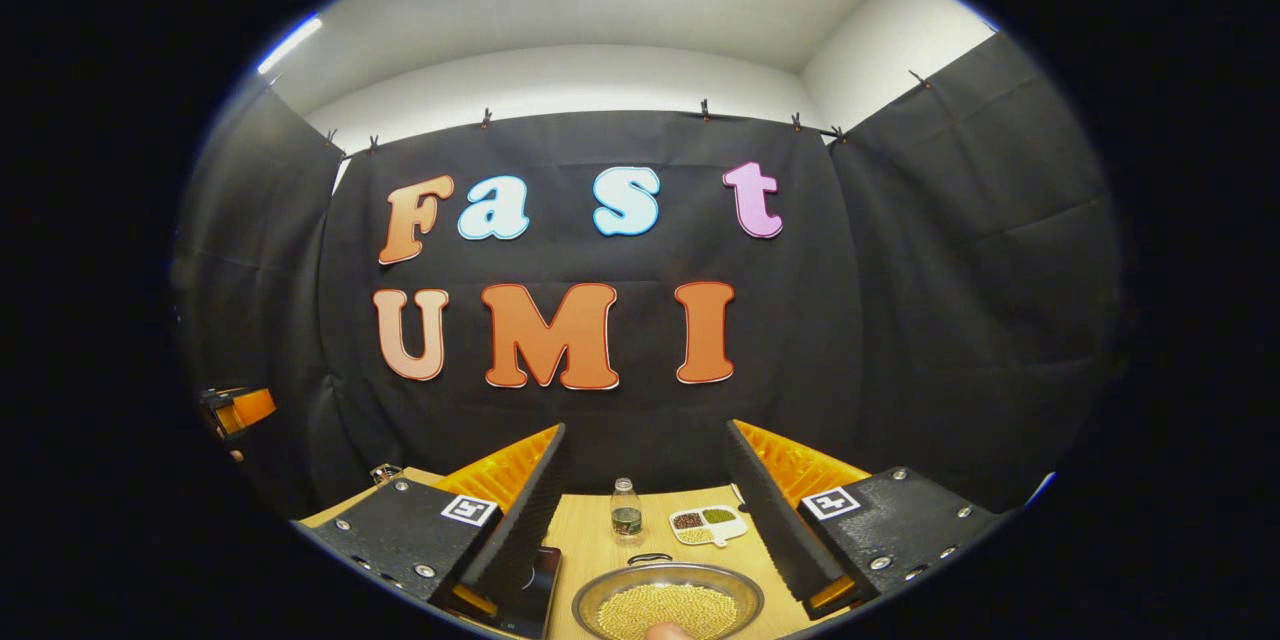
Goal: First push the handle of the pot to place it horizontally, then grasp the pot with both hands and set it on the induction cooktop.
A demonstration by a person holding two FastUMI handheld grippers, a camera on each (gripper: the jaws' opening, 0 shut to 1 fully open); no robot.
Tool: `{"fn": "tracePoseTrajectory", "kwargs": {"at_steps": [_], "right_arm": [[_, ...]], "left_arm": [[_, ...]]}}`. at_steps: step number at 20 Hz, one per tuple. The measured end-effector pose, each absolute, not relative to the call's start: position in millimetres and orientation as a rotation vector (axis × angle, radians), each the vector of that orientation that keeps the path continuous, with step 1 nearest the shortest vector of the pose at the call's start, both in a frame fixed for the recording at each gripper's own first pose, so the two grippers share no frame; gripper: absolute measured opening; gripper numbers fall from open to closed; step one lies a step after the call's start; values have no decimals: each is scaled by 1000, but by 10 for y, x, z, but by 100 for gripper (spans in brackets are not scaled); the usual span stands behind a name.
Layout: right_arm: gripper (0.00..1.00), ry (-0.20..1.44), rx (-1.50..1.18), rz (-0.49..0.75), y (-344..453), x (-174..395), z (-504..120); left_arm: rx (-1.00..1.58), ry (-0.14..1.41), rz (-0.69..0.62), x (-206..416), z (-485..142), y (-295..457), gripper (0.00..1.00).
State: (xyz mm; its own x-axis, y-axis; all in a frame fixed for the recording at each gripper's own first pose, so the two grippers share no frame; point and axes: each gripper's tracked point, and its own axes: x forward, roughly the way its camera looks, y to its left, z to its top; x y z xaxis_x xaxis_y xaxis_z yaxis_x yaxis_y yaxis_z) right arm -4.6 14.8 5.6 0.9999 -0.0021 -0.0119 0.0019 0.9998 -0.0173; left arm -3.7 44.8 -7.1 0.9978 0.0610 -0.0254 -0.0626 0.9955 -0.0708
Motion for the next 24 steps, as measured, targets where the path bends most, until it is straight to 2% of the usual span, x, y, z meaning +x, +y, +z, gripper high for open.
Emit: {"fn": "tracePoseTrajectory", "kwargs": {"at_steps": [11, 12, 13, 14, 16, 17, 18, 21, 24], "right_arm": [[95, 47, 4, 1, 33, 3, -78], [100, 51, 8, 8, 41, 7, -92], [95, 55, 12, 13, 33, 15, -109], [100, 58, 15, 17, 29, 11, -120], [82, 63, 20, 31, 43, -12, -147], [83, 67, 19, 39, 59, -16, -165], [76, 70, 17, 44, 67, -23, -169], [68, 71, 11, 50, 88, -42, -179], [48, 75, 7, 48, 78, -54, -209]], "left_arm": [[-63, 1, 10, -88, 86, 163, 97], [-67, 5, 5, -73, 76, 146, 98], [-70, 10, 3, -63, 68, 150, 98], [-71, 14, 5, -59, 64, 155, 98], [-71, 17, 10, -59, 72, 163, 98], [-72, 15, 13, -48, 80, 171, 99], [-71, 14, 17, -39, 77, 187, 98], [-71, 14, 27, -60, 78, 214, 98], [-64, 1, 40, -81, 133, 257, 98]]}}
